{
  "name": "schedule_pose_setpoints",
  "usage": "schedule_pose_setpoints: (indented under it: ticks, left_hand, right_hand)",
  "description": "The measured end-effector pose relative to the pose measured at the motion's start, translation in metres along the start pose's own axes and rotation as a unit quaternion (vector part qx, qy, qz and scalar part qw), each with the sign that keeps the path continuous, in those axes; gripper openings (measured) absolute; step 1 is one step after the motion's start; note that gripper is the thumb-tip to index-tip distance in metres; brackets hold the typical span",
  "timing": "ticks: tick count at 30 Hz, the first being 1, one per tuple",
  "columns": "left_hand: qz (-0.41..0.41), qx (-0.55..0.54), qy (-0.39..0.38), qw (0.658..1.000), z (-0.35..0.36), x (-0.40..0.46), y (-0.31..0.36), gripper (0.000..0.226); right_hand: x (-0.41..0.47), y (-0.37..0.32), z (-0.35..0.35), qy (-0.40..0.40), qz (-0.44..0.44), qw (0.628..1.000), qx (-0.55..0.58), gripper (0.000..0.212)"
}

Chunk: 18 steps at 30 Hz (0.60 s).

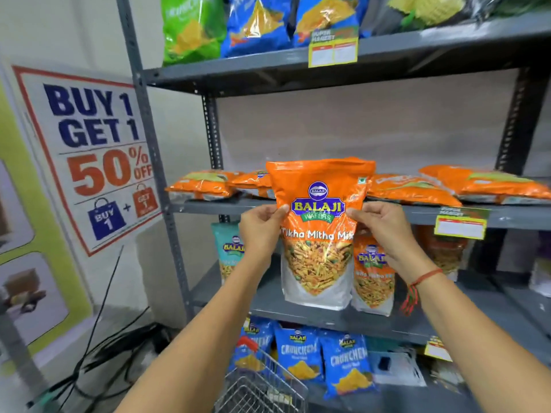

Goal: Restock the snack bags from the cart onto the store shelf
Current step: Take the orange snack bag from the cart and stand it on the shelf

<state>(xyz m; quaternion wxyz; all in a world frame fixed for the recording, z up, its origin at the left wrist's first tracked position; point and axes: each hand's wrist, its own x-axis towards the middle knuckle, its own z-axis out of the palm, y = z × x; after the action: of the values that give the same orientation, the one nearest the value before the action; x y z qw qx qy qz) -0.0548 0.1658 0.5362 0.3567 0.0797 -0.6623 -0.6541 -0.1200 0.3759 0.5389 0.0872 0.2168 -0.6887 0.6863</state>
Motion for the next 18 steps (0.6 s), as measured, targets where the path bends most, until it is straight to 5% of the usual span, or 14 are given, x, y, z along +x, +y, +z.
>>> schedule_pose_setpoints:
  ticks: [8,18]
  left_hand:
    - [-0.032,0.017,-0.055,0.998,0.055,-0.013,-0.044,0.029]
    - [-0.112,0.069,-0.140,0.981,0.197,-0.057,-0.158,0.016]
  right_hand:
    - [-0.012,0.021,-0.059,0.023,0.055,0.998,-0.010,0.014]
    - [-0.010,0.129,-0.197,0.069,0.186,0.975,-0.104,0.018]
